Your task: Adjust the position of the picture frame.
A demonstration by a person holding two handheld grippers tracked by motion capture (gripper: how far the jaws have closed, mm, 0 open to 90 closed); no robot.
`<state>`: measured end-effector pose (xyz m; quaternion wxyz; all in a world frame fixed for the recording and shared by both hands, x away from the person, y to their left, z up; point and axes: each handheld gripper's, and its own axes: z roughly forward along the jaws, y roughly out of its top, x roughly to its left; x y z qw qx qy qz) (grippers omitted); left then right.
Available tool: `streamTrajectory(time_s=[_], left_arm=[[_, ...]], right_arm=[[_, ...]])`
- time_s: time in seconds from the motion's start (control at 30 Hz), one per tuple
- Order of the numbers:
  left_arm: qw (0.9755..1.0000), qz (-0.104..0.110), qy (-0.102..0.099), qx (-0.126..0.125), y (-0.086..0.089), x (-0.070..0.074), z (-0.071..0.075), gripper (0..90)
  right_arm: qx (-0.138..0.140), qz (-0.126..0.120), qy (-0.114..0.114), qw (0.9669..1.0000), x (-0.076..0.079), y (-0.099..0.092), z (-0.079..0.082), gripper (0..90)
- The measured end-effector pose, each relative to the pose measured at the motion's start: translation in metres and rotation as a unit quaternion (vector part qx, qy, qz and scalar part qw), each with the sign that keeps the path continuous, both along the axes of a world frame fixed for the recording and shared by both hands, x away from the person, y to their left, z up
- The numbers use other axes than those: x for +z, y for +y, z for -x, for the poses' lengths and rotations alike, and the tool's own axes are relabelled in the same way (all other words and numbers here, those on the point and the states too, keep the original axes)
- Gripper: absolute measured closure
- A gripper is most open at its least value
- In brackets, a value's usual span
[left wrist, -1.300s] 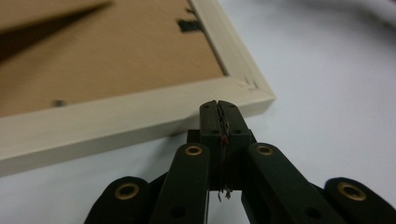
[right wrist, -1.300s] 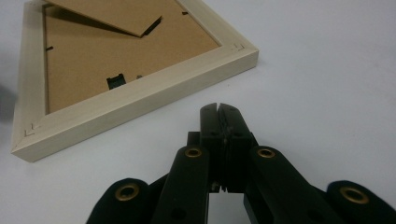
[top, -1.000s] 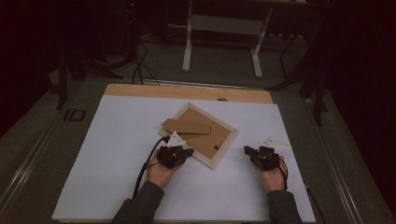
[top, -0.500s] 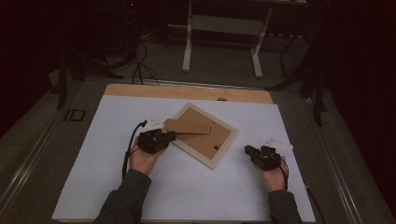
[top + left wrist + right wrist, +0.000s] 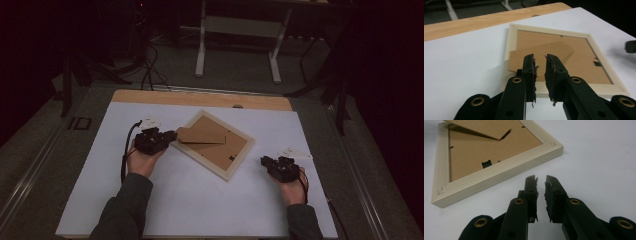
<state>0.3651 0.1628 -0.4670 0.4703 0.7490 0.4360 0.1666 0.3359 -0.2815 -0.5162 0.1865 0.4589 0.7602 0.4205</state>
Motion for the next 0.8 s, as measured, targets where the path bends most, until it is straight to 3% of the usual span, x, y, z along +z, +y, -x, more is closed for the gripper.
streamTrajectory(time_s=[0.13, 0.3, 0.53, 0.8], left_arm=[[0.9998, -0.001, 0.001, 0.021, 0.006, -0.005, -0.006, 79.0], [0.9992, 0.014, 0.005, 0.037, 0.014, -0.008, -0.015, 80.9], [0.9992, -0.005, 0.011, 0.038, 0.016, -0.018, -0.026, 87.3], [0.9988, -0.023, 0.013, 0.041, 0.014, -0.027, -0.035, 90.0]], right_arm=[[0.000, 0.000, -0.001, 1.0000, 0.000, 0.000, 0.000, 79.3], [0.002, 0.003, 0.000, 1.0000, -0.001, 0.001, -0.001, 79.7], [0.012, 0.007, 0.001, 0.9999, -0.002, 0.008, -0.001, 80.4], [0.012, -0.002, -0.005, 0.9999, 0.000, 0.009, 0.002, 89.6]])
